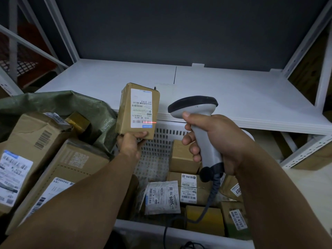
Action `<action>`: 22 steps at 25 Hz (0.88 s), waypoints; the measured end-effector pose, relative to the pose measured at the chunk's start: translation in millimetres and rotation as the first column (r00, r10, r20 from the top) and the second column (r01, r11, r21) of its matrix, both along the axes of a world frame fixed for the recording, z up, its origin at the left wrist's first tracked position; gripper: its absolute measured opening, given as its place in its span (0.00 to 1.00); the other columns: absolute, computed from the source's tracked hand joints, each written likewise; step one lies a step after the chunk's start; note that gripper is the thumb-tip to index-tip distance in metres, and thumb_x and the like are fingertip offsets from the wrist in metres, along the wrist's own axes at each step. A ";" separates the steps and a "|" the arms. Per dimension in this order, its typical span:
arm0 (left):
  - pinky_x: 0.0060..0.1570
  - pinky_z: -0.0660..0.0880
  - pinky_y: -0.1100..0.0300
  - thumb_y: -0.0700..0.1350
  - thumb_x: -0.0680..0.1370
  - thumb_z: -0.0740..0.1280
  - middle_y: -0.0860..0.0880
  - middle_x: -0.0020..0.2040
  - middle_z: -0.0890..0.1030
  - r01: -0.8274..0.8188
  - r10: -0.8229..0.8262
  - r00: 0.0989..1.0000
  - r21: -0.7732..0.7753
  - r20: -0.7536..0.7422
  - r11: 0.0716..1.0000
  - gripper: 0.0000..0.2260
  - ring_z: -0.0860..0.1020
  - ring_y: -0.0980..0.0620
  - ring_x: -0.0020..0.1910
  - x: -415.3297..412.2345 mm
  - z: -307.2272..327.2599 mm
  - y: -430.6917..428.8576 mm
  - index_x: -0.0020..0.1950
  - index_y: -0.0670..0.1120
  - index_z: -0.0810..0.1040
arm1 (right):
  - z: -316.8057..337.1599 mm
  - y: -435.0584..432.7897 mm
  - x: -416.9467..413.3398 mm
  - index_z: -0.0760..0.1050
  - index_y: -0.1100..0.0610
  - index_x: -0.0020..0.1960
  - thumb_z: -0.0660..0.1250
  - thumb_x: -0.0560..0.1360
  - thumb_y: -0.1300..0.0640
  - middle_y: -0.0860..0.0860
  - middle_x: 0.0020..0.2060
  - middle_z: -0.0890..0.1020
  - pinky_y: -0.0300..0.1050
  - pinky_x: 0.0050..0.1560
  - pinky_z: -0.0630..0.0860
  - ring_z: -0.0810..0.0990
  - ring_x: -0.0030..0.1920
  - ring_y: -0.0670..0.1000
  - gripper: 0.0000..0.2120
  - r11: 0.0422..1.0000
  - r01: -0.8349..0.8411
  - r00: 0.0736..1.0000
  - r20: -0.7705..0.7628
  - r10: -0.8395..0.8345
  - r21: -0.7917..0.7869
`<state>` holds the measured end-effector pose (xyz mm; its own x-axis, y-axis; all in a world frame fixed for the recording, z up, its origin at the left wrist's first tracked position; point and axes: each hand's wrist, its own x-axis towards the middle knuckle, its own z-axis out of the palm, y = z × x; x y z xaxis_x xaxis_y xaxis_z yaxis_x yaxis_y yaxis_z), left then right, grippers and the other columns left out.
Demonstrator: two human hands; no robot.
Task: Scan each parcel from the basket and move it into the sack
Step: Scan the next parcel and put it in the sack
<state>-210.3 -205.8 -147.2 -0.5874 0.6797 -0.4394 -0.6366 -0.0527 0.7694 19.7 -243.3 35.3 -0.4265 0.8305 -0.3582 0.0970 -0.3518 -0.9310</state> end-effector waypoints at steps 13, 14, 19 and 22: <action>0.65 0.76 0.41 0.25 0.75 0.63 0.43 0.56 0.84 0.134 -0.146 0.983 0.106 0.112 0.985 0.20 0.80 0.42 0.60 11.1 1.1 0.2 0.58 0.45 0.80 | -0.4 0.7 10.6 0.75 0.60 0.48 0.70 0.78 0.49 0.57 0.33 0.80 0.41 0.25 0.73 0.74 0.25 0.51 0.14 1.000 0.017 1.000 0.003 -0.017 -0.013; 0.65 0.76 0.41 0.25 0.75 0.63 0.43 0.55 0.84 0.140 -0.151 0.982 0.103 0.112 0.985 0.19 0.80 0.42 0.59 13.4 1.9 -0.2 0.57 0.45 0.80 | -0.8 1.1 10.9 0.75 0.60 0.47 0.70 0.78 0.49 0.58 0.33 0.80 0.42 0.25 0.73 0.74 0.24 0.51 0.14 1.000 0.017 1.000 0.004 -0.017 -0.013; 0.64 0.77 0.41 0.25 0.75 0.64 0.44 0.56 0.84 0.171 -0.179 0.981 0.104 0.076 0.980 0.20 0.80 0.43 0.59 16.8 4.7 -1.6 0.58 0.46 0.80 | -2.2 4.7 12.6 0.76 0.61 0.48 0.71 0.78 0.50 0.58 0.33 0.81 0.41 0.25 0.73 0.73 0.24 0.51 0.13 1.000 0.024 1.000 0.012 -0.024 0.006; 0.62 0.78 0.41 0.26 0.75 0.65 0.44 0.55 0.83 0.158 -0.167 0.982 0.107 0.085 0.982 0.20 0.79 0.42 0.62 19.6 8.2 -2.4 0.59 0.46 0.80 | -10.1 9.5 13.4 0.77 0.63 0.49 0.72 0.78 0.54 0.58 0.32 0.80 0.41 0.26 0.72 0.72 0.24 0.51 0.11 0.998 0.052 0.998 0.033 -0.053 0.021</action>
